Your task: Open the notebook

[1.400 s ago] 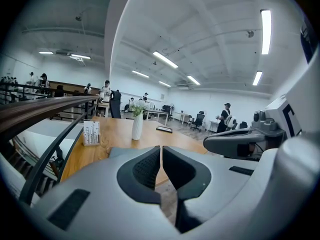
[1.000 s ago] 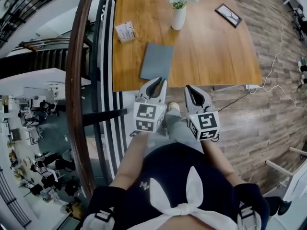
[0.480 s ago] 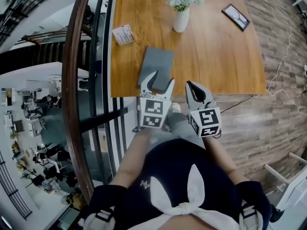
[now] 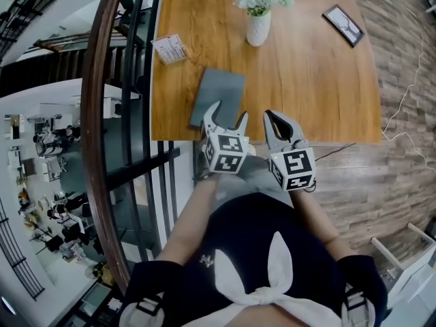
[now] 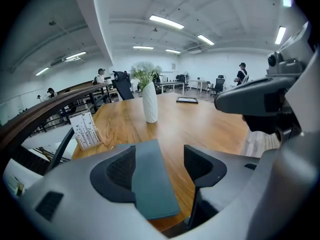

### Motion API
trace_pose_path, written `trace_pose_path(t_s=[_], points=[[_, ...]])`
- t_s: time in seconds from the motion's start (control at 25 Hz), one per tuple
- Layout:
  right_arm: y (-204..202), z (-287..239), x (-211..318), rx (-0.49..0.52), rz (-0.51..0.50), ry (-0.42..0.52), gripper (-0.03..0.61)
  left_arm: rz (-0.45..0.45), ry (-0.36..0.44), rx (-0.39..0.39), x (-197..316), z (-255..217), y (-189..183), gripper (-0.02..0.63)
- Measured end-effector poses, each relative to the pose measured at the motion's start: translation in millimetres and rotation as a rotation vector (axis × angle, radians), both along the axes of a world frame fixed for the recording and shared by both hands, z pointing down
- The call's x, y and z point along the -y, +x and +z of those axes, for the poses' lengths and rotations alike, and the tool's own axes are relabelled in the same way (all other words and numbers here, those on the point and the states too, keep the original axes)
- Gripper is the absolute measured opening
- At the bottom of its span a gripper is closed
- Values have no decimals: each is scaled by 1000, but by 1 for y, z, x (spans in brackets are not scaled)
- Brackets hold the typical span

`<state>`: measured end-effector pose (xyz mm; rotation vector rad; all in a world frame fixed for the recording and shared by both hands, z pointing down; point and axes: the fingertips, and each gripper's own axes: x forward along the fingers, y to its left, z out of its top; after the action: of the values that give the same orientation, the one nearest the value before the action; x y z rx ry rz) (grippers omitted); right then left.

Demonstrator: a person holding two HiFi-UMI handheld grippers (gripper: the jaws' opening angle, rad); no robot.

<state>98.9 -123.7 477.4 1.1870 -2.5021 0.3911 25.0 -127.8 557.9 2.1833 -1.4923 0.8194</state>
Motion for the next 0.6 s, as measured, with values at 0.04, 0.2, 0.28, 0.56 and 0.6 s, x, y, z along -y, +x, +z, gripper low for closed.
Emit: trace_pose_path(t_s=[0.04, 0.2, 0.28, 0.56, 0.6], points=[[2, 2, 3, -1, -6, -3, -2, -8, -10, 16, 2, 6, 1, 299], [8, 15, 10, -9, -27, -21, -2, -39, -55, 62, 5, 32, 1, 299], [9, 24, 13, -17, -33, -34, -2, -44, -88, 88, 5, 47, 1, 299], [11, 54, 15, -44, -50, -78, -2, -65, -163, 196, -1, 90, -3, 298], [10, 56, 15, -44, -52, -82, -2, -71, -170, 207, -2, 94, -5, 298]])
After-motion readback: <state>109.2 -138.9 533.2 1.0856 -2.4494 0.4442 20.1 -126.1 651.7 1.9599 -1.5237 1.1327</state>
